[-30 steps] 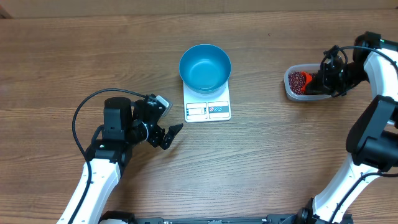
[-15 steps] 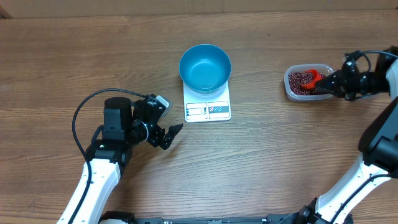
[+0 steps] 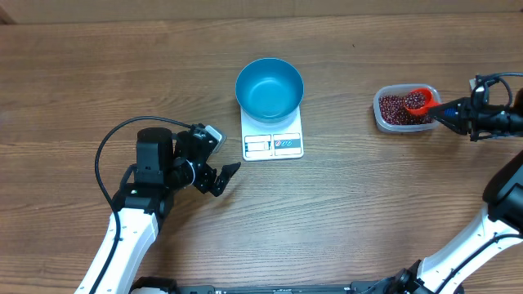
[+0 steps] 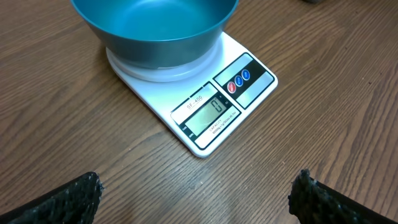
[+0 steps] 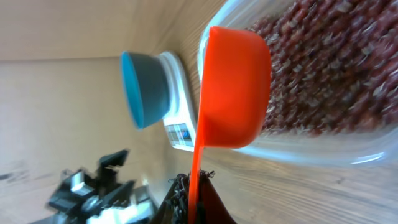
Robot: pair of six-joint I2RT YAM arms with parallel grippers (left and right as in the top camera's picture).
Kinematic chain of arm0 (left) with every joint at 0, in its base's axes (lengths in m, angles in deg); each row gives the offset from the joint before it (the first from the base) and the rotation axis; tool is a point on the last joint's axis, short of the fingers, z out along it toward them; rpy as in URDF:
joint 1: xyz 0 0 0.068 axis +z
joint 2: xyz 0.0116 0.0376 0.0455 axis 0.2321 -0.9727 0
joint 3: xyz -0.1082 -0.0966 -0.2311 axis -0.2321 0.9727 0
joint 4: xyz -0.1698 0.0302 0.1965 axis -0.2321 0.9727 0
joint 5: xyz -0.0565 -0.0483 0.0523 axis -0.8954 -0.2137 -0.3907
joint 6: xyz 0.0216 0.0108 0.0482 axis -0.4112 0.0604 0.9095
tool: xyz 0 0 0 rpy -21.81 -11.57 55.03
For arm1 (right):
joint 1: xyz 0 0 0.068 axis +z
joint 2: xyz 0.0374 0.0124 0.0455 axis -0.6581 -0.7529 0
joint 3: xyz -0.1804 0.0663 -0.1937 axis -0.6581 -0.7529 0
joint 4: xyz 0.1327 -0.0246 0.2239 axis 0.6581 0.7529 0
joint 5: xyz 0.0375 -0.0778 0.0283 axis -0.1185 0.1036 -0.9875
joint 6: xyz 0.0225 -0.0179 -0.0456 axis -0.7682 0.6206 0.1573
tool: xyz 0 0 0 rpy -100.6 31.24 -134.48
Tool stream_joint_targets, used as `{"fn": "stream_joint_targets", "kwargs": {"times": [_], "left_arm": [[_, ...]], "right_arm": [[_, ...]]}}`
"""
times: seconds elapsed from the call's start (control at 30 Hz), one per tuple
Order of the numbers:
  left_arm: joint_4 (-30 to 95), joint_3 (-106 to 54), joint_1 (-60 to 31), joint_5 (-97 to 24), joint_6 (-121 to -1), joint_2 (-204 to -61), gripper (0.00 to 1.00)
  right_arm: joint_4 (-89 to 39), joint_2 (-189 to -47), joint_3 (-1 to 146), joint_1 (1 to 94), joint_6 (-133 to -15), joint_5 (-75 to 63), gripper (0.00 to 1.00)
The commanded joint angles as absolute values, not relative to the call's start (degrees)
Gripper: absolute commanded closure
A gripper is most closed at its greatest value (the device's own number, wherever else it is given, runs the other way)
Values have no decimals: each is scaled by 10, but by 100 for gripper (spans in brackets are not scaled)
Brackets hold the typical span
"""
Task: Scoop item into bowl and weigh 150g on scale
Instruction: 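Dip the scoop into the red beans with the right gripper and lift, then move the filled scoop over the teal bowl with the right gripper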
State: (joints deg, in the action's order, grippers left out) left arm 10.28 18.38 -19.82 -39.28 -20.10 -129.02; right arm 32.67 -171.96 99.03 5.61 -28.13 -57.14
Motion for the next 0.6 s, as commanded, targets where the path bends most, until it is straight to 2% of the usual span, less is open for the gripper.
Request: {"fn": "stream_joint_targets", "kwargs": {"times": [0.0, 0.57], "left_arm": [[101, 182, -203, -398, -208, -1292, 0], [101, 182, -203, -398, -208, -1292, 1]], "right_arm": [[364, -1720, 987, 50, -189, -636, 96], [392, -1720, 987, 77, -167, -755, 96]]}}
